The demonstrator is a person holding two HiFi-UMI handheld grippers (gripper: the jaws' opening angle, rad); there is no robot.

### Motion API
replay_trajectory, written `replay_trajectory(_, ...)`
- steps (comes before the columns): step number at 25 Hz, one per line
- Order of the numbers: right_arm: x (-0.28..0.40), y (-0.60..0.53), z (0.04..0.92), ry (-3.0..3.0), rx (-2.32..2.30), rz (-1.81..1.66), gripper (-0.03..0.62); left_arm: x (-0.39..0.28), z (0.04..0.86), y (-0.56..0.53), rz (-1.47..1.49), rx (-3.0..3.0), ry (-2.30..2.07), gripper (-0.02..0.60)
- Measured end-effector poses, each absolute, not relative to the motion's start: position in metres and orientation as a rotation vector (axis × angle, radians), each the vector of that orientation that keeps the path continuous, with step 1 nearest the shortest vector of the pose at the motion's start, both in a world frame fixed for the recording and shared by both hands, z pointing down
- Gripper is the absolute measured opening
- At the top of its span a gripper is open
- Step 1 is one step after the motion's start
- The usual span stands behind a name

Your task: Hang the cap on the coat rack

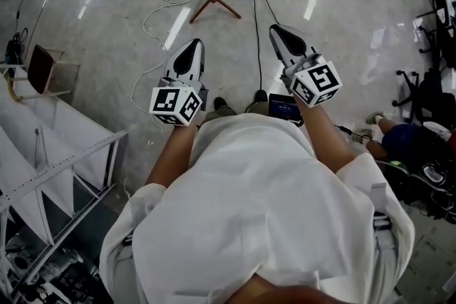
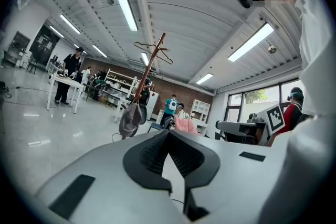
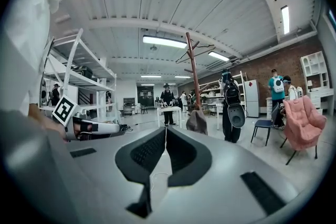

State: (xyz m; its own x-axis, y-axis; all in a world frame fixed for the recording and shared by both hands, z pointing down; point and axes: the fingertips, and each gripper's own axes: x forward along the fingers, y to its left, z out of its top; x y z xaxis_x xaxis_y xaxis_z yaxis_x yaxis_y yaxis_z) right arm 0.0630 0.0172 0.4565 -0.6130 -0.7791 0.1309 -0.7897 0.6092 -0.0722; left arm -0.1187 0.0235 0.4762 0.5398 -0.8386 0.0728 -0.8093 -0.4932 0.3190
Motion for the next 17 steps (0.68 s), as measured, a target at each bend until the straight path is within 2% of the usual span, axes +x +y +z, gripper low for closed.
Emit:
replay_trajectory(5,0.075,0.014,0.442,-2.796,1.281,0.159,0.023,-0.099,0.476,0.025,-0.032,2.467,-1.373,0.005)
replay_trajectory(12,0.122,0.02,0.454,-2.811,1.211,0.245,0.023,-0.027,0.461,0.024,0.058,2.638,-1.224,0.006)
replay_trajectory(17,0.129,0.017,0.467,-2.794,1.14,0.204,0.021,-0.01,0.472,0.023,0.087,2.644,-1.164,0.006)
